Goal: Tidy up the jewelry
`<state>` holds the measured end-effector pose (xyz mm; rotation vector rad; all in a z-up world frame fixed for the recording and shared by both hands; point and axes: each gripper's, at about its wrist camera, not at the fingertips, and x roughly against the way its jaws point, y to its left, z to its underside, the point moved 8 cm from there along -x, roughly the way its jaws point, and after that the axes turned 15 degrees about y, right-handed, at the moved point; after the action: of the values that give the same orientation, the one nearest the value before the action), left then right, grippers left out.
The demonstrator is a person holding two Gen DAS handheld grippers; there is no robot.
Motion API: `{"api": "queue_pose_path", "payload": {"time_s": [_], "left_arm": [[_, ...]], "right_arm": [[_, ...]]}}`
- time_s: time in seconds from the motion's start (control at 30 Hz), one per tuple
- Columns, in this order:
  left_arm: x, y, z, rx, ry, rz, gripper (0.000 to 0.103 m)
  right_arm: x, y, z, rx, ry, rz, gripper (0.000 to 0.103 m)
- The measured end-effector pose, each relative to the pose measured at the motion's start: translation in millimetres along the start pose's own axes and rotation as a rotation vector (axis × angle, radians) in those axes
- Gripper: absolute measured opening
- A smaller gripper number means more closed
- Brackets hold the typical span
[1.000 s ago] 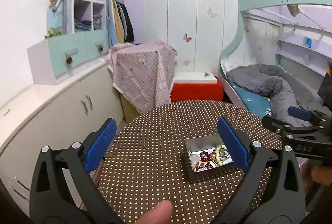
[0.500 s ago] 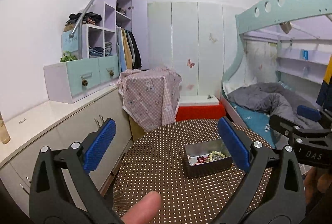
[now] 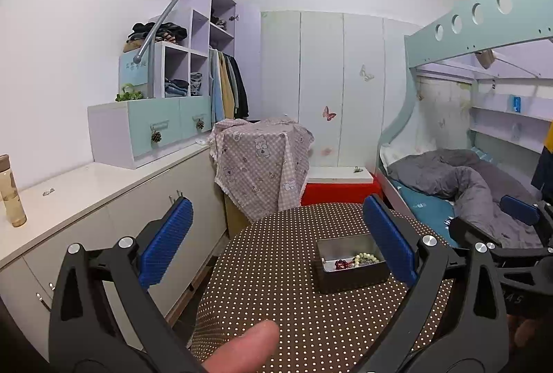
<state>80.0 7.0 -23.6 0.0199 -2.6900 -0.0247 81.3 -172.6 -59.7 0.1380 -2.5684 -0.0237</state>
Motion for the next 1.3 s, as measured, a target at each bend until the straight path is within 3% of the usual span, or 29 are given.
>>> {"api": "queue_pose_path", "payload": {"time_s": [1.3], "left_arm": [[3,-4,9,-0.007,0.002,0.004,0.097]], "right_arm": [[15,-4,-6,-0.001,-0.036,0.011,0.095]]}}
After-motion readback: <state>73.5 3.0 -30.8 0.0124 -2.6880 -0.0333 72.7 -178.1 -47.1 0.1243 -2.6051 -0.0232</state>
